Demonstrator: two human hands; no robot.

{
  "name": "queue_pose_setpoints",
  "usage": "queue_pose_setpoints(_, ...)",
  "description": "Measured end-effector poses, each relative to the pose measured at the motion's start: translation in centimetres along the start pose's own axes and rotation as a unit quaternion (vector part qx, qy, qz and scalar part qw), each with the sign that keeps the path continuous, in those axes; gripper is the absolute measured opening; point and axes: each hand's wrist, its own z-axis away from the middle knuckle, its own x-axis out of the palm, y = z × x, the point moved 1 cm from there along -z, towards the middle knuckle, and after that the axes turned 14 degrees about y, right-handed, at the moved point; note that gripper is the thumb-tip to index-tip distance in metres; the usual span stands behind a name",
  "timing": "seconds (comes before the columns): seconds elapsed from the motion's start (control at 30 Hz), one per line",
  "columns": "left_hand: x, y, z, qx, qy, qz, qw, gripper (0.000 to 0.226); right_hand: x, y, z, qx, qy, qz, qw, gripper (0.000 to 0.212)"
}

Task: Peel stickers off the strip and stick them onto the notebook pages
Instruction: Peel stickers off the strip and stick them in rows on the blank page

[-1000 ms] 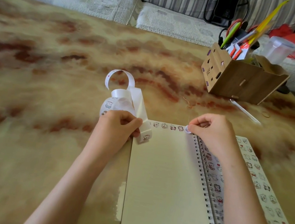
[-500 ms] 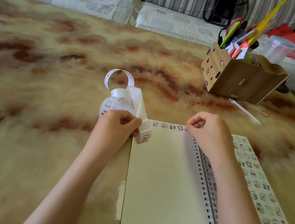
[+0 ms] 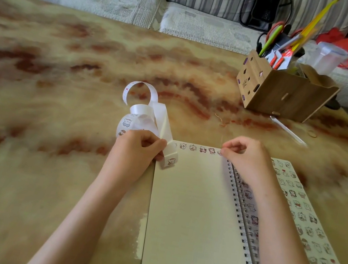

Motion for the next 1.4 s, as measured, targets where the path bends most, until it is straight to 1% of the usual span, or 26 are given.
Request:
queue_pose_setpoints(0.03,0.0,0.0,0.0,-0.001,0.000,0.000,1.000,0.020,0.1,0.0,0.0,-0.004,0.004,0.000,1.000,0.004)
queue_pose_setpoints(0.23,0.0,0.0,0.0,-0.004,0.003,-0.004,1.000,0.020,0.1,0.0,0.0,-0.030,0.017,0.003,0.999,0.010)
queue_pose_setpoints(0.7,0.0,0.0,0.0,-0.001,0.001,-0.004,1.000,0.019,0.4,0.4,-0.2,-0.074,0.018,0.035,0.997,0.009)
queue_pose_setpoints(0.77,0.0,-0.1,-0.1,0.000,0.001,-0.003,1.000,0.020,0.1,0.4,-0.2,-0.076,0.003,0.025,0.997,0.009)
queue_pose_setpoints(0.9,0.1,-0.2,-0.2,0.004,0.002,-0.006,1.000,0.020,-0.5,0.6,-0.2,-0.073,-0.059,0.013,0.995,0.012)
queue_pose_setpoints(1.13,0.0,-0.1,0.0,-0.001,0.004,-0.001,1.000,0.020,-0.4,0.5,0.0,-0.082,-0.062,0.025,0.994,0.013)
queue_pose_setpoints(1.23,-0.1,-0.1,0.0,-0.003,0.006,0.006,1.000,0.021,-0.6,0.4,0.0,-0.081,-0.044,0.019,0.996,0.009)
queue_pose_setpoints(1.33,-0.2,0.1,0.0,-0.005,0.012,0.042,0.999,0.021,-1.2,-0.1,-0.1,-0.095,0.016,0.026,0.995,0.011)
queue_pose_setpoints(1.4,-0.3,0.3,0.0,-0.001,0.022,0.067,0.998,0.022,-1.6,-1.1,0.1,-0.114,0.025,-0.024,0.993,0.011)
